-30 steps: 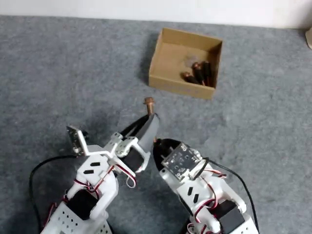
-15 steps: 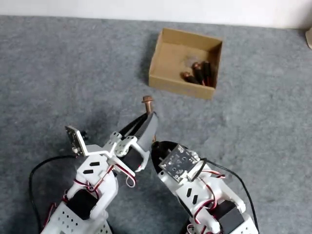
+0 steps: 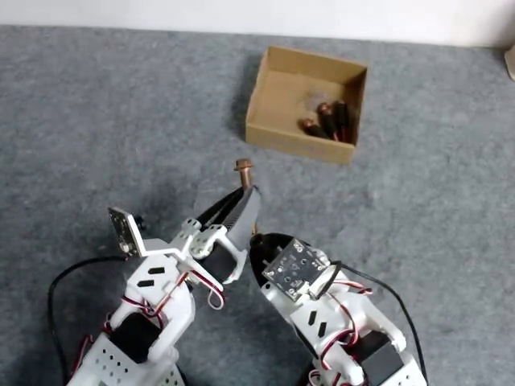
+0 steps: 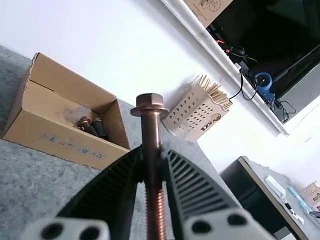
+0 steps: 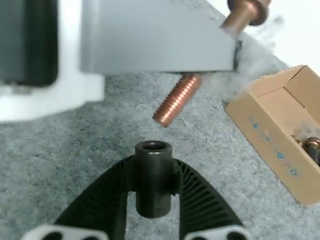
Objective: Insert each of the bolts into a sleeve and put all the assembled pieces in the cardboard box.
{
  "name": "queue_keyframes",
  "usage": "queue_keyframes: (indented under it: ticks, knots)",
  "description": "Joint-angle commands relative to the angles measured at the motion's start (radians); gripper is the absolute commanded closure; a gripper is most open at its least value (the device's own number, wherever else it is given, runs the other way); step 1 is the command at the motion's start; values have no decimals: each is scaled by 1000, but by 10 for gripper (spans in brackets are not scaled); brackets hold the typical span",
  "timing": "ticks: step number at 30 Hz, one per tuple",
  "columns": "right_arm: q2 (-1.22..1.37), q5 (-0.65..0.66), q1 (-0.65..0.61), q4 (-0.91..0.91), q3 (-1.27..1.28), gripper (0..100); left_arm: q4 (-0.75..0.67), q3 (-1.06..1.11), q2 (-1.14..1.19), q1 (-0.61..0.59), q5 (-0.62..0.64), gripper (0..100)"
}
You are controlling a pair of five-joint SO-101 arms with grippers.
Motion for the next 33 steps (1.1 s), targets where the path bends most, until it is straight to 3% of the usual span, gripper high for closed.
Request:
queue_keyframes:
  ticks: [1, 22, 33]
  knots:
    - [-12, 11, -7, 15, -30, 994, 35, 19, -7, 53, -6, 994]
    - [-12, 6, 48, -8, -64, 994, 94, 19, -5, 134, -35, 993]
    - [-12, 6, 87, -12, -59, 994, 115, 8, -12, 105, -192, 993]
